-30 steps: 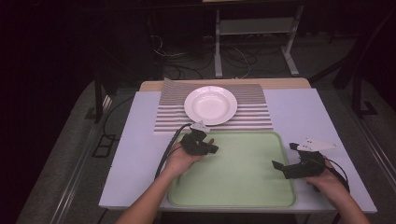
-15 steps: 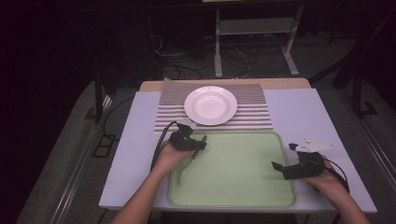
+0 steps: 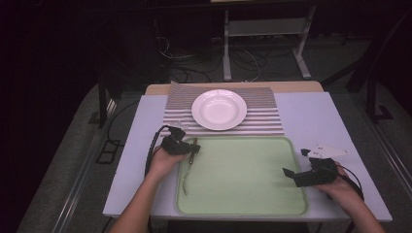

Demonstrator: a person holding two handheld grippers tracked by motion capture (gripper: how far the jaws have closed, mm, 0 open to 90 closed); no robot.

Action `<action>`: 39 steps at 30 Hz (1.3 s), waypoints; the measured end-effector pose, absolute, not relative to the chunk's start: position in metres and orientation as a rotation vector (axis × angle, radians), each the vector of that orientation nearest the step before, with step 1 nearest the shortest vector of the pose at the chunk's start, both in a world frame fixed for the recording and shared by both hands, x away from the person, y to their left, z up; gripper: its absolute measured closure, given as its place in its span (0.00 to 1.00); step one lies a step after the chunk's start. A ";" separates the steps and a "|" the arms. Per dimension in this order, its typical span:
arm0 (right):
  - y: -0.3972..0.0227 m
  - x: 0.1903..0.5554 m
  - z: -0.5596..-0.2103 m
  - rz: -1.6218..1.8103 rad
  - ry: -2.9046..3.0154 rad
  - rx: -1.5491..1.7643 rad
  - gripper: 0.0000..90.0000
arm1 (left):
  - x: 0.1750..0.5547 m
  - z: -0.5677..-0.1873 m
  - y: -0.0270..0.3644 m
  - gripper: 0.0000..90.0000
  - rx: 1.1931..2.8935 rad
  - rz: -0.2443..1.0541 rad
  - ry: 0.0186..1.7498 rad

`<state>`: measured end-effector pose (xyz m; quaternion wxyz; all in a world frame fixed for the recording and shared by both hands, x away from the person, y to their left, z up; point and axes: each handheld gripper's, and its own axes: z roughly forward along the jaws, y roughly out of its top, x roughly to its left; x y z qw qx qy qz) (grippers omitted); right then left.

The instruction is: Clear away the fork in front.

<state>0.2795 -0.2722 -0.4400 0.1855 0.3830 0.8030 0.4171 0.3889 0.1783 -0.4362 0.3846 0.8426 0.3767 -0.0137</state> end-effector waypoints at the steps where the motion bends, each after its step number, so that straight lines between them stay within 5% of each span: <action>1: -0.272 0.280 -0.440 1.177 2.262 1.079 0.02 | 0.389 -0.436 0.179 0.99 2.150 -0.035 0.966; 13: -0.273 0.279 -0.440 1.178 2.259 1.079 0.02 | 0.379 -0.424 0.180 0.94 2.142 0.008 0.884; 20: -0.275 0.279 -0.440 1.182 2.254 1.085 0.02 | 0.354 -0.408 0.186 0.65 2.141 0.069 0.764; 39: -0.274 0.278 -0.440 1.184 2.260 1.083 0.02 | 0.313 -0.410 0.212 0.26 2.097 0.167 0.724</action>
